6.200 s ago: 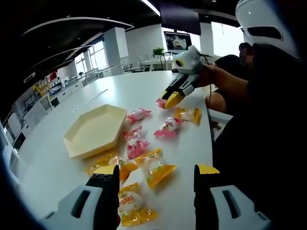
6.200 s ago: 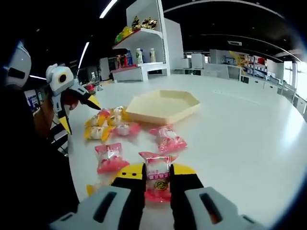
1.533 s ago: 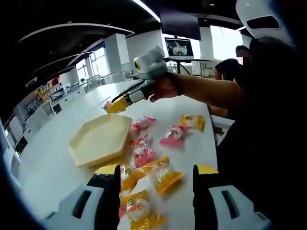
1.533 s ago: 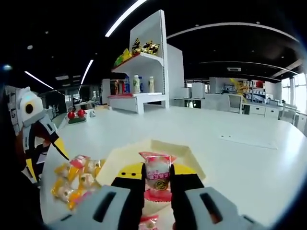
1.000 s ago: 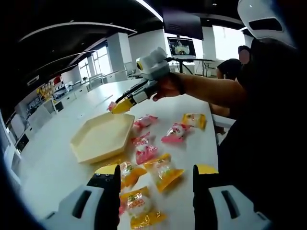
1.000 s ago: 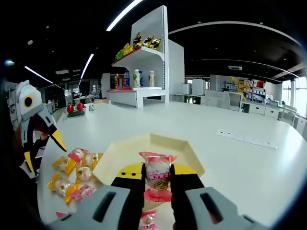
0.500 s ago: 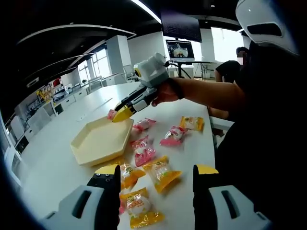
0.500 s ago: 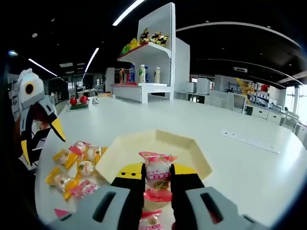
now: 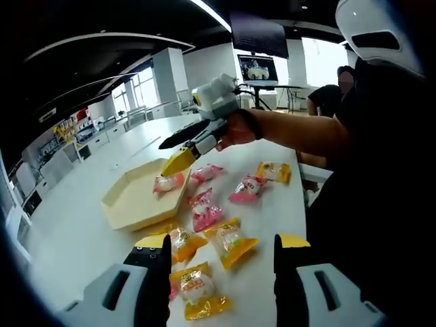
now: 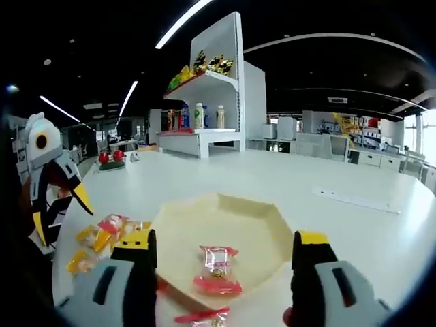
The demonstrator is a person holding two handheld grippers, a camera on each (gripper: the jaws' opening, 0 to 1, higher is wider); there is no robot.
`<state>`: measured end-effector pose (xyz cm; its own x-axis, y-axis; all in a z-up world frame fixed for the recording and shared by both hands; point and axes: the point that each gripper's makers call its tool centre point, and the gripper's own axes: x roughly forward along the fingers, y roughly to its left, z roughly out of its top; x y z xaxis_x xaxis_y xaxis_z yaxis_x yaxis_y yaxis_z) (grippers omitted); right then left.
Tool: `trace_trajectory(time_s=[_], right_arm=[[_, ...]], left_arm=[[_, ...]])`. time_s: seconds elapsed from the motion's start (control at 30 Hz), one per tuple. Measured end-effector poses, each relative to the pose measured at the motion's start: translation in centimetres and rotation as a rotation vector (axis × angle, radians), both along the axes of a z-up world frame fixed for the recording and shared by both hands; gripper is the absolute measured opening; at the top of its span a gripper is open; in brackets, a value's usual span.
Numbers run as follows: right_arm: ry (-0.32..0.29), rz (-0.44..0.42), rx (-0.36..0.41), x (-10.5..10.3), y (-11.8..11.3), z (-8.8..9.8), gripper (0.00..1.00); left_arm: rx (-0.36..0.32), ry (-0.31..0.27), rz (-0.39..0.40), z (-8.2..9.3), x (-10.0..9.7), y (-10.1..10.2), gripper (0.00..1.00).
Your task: Pick up the marshmallows scattered on the table and place them into the bowl on the table
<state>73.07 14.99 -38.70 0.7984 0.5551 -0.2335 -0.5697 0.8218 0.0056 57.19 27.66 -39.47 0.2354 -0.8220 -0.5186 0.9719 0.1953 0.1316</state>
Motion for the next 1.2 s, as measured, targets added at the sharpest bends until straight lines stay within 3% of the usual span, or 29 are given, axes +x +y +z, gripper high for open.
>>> trace_trajectory(time_s=[0.1,0.8,1.2], right_arm=[[-0.011,-0.020,-0.018,0.4,-0.7,0.0,0.88],[-0.012,-0.029,0.016,-0.2,-2.4,1.1,0.89],[0.001,-0.042,0.048,-0.8,-2.8,0.7,0.90]], left_arm=[[0.007,-0.001,0.000,-0.1,0.1,0.0,0.61],[-0.017,-0.002,-0.013,0.5,0.0,-0.5,0.61],[-0.035,0.005,-0.041,0.3,-0.2,-1.0,0.61]])
